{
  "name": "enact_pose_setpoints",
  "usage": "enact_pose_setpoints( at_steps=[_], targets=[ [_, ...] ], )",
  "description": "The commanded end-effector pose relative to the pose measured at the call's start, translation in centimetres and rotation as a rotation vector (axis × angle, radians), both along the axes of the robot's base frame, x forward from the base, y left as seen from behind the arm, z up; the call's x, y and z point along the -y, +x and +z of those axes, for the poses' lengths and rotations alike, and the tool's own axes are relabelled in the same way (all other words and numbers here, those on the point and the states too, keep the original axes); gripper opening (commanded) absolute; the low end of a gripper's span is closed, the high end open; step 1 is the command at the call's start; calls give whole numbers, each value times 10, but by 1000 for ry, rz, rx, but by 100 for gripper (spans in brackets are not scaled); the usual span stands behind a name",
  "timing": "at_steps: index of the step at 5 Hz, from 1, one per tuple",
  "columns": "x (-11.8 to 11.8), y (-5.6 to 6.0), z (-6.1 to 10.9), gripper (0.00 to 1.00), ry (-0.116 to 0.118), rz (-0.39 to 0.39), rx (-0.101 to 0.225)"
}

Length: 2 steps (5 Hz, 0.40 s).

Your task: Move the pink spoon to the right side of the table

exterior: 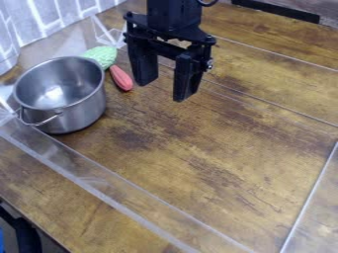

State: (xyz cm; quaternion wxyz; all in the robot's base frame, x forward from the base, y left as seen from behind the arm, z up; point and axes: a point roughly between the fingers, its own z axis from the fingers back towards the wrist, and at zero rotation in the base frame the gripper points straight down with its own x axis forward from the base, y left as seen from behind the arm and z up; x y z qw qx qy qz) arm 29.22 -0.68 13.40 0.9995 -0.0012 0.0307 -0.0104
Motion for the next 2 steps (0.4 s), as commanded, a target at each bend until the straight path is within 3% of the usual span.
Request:
enact_pose_setpoints(
  at_steps=[1, 2],
  targets=[
    [-8, 2, -8, 100, 5, 27, -28],
    [-37, 10, -16, 100, 33, 53, 6]
  ],
)
